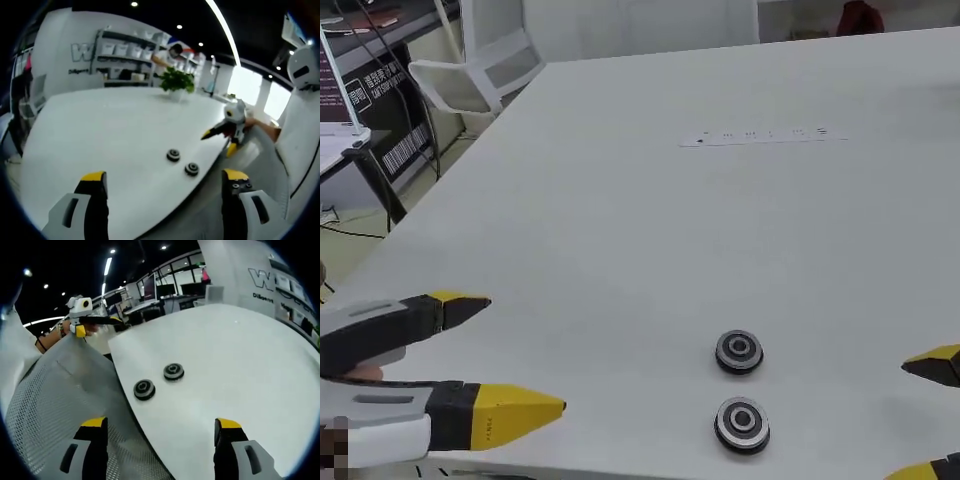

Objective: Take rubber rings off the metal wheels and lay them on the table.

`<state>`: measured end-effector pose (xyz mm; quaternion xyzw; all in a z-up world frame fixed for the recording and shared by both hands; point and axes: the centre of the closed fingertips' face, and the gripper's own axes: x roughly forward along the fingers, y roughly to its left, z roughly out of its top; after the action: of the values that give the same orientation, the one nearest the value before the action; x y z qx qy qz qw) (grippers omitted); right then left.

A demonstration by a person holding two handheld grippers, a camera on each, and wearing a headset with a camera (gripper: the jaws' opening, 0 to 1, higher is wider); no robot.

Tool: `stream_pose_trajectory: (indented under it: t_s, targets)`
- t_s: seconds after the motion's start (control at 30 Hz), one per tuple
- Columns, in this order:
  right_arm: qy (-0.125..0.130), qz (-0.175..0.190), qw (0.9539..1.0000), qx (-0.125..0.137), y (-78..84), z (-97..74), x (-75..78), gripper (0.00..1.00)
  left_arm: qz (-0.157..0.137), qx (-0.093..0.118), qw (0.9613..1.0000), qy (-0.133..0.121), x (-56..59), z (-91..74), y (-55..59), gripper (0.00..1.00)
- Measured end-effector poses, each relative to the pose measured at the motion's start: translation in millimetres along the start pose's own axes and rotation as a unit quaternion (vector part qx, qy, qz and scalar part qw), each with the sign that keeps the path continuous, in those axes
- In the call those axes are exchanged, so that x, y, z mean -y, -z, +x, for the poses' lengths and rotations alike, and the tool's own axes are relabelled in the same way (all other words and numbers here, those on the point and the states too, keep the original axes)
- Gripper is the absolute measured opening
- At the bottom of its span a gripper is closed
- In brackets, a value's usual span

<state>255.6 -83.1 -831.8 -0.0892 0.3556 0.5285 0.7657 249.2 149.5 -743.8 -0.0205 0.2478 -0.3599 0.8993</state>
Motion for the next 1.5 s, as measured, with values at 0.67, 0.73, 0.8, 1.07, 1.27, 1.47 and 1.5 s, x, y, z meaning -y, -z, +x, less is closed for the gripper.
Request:
stream_pose_trajectory:
  t_s: [0.67, 0.73, 0.8, 1.07, 1.27, 1.47, 1.5]
  targets:
    - [-0.023, -0.018, 0.9995, 0.009, -11.3, 16.8, -2.3, 0.81, 0.077, -0.004, 0.9966, 0.03, 25.4, 17.1, -29.1, 0.9]
    - [-0.024, -0.023, 0.9994, 0.006, -12.4, 18.0, -1.8, 0.8, 0.092, -0.004, 0.995, 0.038, 31.2, 21.3, -33.1, 0.89]
    - [-0.026, -0.031, 0.9992, 0.006, -14.6, 18.3, -2.0, 0.79, 0.111, 0.001, 0.9927, 0.047, 37.6, 25.5, -38.7, 0.86]
    - [-0.043, -0.054, 0.9974, 0.019, -26.2, 19.7, -6.2, 0.73, 0.172, 0.012, 0.9824, 0.073, 55.1, 44.7, -55.8, 0.73]
    - [-0.056, -0.071, 0.9952, 0.039, -36.0, 23.5, -9.9, 0.65, 0.193, 0.014, 0.9754, 0.106, 69.9, 59.8, -62.4, 0.67]
    - [-0.066, -0.086, 0.9927, 0.054, -44.7, 28.5, -11.8, 0.55, 0.224, -0.009, 0.9654, 0.133, 81.2, 78.8, -56.0, 0.61]
    - [-0.069, -0.09, 0.9918, 0.058, -46.9, 29.3, -12.6, 0.54, 0.232, -0.018, 0.9628, 0.138, 83.2, 82.9, -52.9, 0.61]
